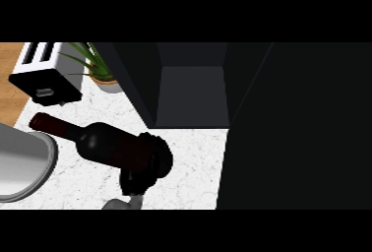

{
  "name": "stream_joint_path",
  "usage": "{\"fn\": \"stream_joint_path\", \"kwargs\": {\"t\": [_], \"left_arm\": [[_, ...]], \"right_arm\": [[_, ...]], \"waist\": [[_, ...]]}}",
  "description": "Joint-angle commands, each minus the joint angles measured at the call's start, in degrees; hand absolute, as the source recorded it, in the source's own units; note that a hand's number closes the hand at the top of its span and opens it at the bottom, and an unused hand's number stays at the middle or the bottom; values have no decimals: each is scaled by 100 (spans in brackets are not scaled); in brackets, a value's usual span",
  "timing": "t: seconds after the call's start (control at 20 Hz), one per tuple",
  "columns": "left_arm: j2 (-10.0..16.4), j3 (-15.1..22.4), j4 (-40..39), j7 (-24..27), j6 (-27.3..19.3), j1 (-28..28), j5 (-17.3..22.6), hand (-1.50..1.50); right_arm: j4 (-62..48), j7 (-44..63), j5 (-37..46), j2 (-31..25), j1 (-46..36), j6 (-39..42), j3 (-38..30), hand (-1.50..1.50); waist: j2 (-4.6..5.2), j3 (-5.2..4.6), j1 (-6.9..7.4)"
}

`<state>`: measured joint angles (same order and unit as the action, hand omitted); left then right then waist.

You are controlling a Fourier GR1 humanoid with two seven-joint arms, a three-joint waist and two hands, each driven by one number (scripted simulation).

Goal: Pick up the wine, place it into the cabinet and close the cabinet

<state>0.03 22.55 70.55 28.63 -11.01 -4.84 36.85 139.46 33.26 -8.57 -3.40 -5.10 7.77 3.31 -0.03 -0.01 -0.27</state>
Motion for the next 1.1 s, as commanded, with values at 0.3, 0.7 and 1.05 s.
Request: {"fn": "stream_joint_path", "kwargs": {"t": [0.3, 0.7, 1.05], "left_arm": [[-3, 694, -1366, 1030, -459, -835, 1087, 150], [-3, 891, -1867, 1355, -517, -1502, 1529, 150], [-3, 566, -3175, 1477, -329, -2789, 2081, 150]], "right_arm": [[48, -295, 173, 258, 331, 81, 462, -150], [11, -103, -349, 88, 12, 113, -72, -150], [-310, -139, -139, 105, -275, 37, -85, -150]], "waist": [[9, -2, -26], [10, -3, -31], [26, -4, -73]]}}
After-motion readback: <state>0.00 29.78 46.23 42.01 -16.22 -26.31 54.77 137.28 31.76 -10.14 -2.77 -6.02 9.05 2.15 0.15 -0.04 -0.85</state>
